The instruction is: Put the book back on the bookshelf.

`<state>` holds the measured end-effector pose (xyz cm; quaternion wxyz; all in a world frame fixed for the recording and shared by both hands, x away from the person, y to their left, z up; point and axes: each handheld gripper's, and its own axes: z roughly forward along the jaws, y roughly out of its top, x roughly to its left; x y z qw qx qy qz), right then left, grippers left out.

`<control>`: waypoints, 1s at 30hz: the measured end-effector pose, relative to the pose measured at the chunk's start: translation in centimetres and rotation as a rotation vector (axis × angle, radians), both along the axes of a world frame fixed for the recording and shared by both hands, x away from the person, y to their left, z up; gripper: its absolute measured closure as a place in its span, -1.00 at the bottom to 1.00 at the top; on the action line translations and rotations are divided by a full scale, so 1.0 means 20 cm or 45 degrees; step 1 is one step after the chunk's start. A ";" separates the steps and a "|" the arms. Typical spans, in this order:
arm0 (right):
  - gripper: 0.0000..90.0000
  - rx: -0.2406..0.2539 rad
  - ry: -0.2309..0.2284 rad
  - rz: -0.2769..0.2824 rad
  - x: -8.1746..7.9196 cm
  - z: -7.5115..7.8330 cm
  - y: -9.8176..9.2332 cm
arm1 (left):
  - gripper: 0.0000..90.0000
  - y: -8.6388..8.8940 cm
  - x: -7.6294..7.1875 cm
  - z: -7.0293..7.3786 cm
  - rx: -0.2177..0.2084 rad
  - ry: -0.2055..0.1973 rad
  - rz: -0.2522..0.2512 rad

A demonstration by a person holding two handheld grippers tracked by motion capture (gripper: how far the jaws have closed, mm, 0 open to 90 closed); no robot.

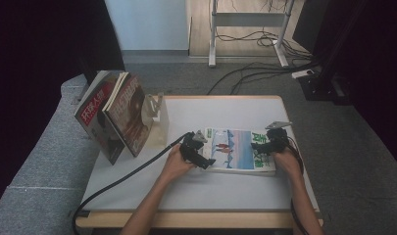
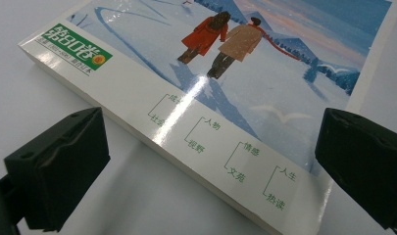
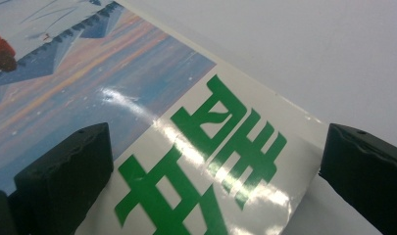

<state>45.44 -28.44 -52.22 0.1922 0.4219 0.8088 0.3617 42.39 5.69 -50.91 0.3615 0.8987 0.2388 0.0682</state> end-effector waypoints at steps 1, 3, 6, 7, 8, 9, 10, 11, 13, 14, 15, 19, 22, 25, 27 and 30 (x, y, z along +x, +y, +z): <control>-1.00 0.004 0.004 -0.003 0.01 0.00 0.00 | -1.00 0.00 0.00 0.00 0.002 0.002 -0.002; -1.00 0.016 0.006 -0.005 0.03 -0.01 -0.01 | -1.00 -0.01 0.00 -0.02 0.009 0.002 -0.003; -1.00 0.030 0.008 -0.010 0.05 -0.01 -0.02 | -1.00 -0.01 0.00 -0.03 0.014 0.006 0.000; -1.00 0.038 0.010 -0.009 0.06 -0.01 -0.02 | -1.00 -0.01 0.00 -0.03 0.012 0.008 -0.001; -1.00 0.042 0.017 -0.011 0.07 -0.01 -0.02 | -1.00 -0.01 0.00 -0.03 0.009 0.012 0.000; -1.00 0.043 0.019 -0.008 0.07 -0.01 -0.03 | -1.00 -0.01 0.00 -0.03 0.007 0.013 -0.001; -1.00 0.048 0.022 -0.007 0.08 -0.01 -0.03 | -1.00 -0.01 0.01 -0.03 0.002 0.015 -0.002; -1.00 0.057 0.027 -0.007 0.09 -0.02 -0.03 | -1.00 -0.01 0.01 -0.04 -0.002 0.019 -0.001; -1.00 0.074 0.039 0.001 0.11 -0.02 -0.04 | -1.00 -0.01 0.01 -0.04 -0.004 0.024 -0.001; -1.00 0.077 0.042 0.004 0.11 -0.02 -0.04 | -1.00 -0.01 0.01 -0.04 -0.005 0.026 -0.002; -1.00 0.085 0.046 0.011 0.12 -0.02 -0.04 | -1.00 -0.01 0.01 -0.04 -0.006 0.027 -0.002; -1.00 0.088 0.055 0.019 0.14 -0.02 -0.04 | -1.00 -0.01 0.01 -0.05 -0.018 0.038 -0.002; -1.00 0.092 0.053 0.015 0.14 -0.02 -0.03 | -1.00 -0.02 0.02 -0.05 -0.037 0.054 -0.003; -1.00 0.099 0.048 0.016 0.14 -0.03 -0.03 | -1.00 -0.02 0.02 -0.06 -0.052 0.066 0.002; -1.00 0.100 0.056 0.016 0.14 -0.03 -0.03 | -1.00 -0.02 0.02 -0.06 -0.053 0.065 0.003; -1.00 0.098 0.053 0.016 0.14 -0.03 -0.03 | -1.00 -0.02 0.02 -0.06 -0.051 0.068 0.005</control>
